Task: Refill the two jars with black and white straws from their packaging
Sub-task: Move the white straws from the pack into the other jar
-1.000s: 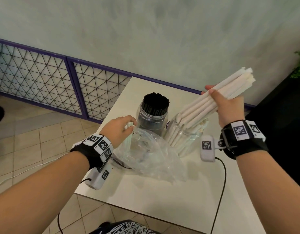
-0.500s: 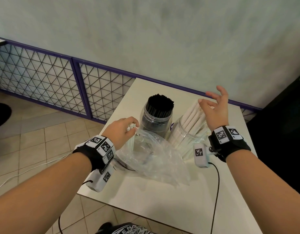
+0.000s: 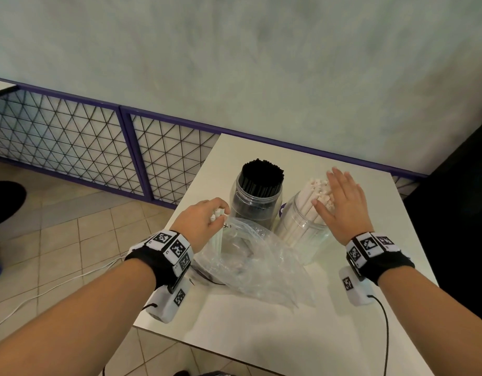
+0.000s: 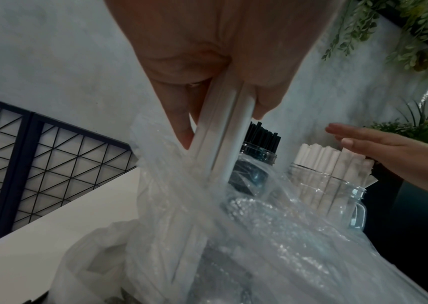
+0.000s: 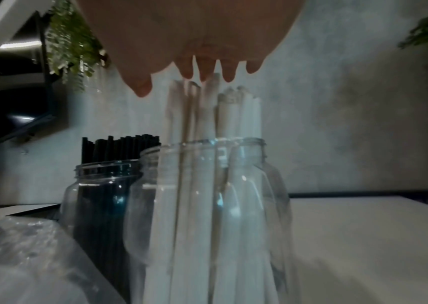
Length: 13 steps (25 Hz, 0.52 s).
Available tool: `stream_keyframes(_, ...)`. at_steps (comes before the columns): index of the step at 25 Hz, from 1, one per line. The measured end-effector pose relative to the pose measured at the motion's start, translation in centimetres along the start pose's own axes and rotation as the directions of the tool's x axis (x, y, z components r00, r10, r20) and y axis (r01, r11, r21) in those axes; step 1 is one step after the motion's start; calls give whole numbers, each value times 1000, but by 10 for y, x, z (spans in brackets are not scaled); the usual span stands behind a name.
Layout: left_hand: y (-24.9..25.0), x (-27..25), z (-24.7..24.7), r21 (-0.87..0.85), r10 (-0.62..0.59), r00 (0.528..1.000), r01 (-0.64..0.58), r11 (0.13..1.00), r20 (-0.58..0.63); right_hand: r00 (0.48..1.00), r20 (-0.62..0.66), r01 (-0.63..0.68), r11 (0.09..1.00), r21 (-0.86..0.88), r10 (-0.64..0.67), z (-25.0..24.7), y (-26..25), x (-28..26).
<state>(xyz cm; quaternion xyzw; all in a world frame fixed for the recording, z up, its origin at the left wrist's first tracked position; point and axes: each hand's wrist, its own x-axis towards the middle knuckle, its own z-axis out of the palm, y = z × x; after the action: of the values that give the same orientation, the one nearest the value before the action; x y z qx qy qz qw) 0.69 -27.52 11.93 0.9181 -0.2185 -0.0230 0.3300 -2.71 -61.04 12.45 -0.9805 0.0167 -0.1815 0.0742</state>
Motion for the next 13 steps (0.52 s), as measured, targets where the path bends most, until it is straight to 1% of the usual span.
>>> stream_keyframes(3, 0, 0, 1, 1, 0, 1000, 0, 1000, -1, 994, 56, -95, 995, 42, 93, 10, 8, -8)
stream_keyframes(6, 0, 0, 0, 2, 3, 1000, -3, 1000, 4, 991, 27, -133, 989, 67, 132, 11, 15, 6)
stream_keyframes(7, 1, 1, 0, 1, 2, 1000, -2, 1000, 9, 990, 36, -137, 987, 89, 134, 11, 17, 14)
stream_keyframes(9, 2, 0, -1, 1, -2, 1000, 2, 1000, 23, 984, 122, -145, 977, 153, 127, 11, 19, 27)
stream_keyframes(11, 3, 0, -2, -1, 2, 1000, -1, 1000, 26, 971, 196, -169, 972, 165, 135, 12, 18, 34)
stream_keyframes(12, 3, 0, -2, -6, 2, 1000, -2, 1000, 28, 969, 196, -184, 969, 165, 151, 12, 18, 35)
stream_keyframes(13, 2, 0, -2, -8, 1, 1000, -1, 1000, 30, 972, 162, -195, 966, 170, 168, 11, 17, 35)
